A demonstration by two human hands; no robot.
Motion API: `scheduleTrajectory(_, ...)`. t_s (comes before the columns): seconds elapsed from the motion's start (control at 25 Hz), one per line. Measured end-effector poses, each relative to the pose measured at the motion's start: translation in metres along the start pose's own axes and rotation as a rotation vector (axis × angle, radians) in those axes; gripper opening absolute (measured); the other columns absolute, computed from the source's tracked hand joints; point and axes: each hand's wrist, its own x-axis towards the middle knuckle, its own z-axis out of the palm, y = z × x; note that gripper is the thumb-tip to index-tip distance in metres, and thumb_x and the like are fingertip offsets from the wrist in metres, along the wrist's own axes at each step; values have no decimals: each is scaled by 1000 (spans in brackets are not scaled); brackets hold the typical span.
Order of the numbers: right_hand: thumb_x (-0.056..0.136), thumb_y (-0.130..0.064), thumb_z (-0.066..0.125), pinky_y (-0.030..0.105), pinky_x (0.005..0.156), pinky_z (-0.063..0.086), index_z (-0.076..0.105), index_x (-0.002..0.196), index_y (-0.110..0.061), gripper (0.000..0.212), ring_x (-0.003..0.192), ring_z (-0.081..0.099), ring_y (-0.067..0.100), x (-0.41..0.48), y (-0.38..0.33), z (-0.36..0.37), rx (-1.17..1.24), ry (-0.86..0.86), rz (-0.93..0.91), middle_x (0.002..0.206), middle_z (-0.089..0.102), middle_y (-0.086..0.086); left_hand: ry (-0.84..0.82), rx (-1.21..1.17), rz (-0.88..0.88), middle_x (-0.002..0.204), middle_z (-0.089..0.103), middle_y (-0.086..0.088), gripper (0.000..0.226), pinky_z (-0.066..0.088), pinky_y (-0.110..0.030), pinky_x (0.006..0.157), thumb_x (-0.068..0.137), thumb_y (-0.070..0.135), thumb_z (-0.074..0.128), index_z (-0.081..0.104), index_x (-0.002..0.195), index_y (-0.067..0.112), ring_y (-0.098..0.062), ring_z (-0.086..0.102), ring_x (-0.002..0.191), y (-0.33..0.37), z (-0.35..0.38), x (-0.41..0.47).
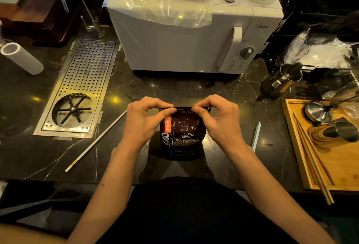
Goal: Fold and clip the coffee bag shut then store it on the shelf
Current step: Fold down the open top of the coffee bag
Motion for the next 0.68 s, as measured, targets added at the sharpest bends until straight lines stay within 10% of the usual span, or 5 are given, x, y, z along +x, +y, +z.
scheduleTrajectory(0.44,80,-7,76,24,78,55,73,83,-22,16,75,68,10,-4,9,-12,144,-28,172,76,72,-6,33,80,52,77,64,10,11,41,-13,77,76,21,80,73,82,25,-2,59,78,-4,1,3)
scheduleTrajectory(0.68,80,-4,75,17,76,52,73,81,-17,13,76,66,9,-7,9,-3,97,53,122,74,67,-15,-153,-78,-69,89,74,6,15,53,-28,82,76,22,81,76,90,20,-9,69,88,-2,5,9)
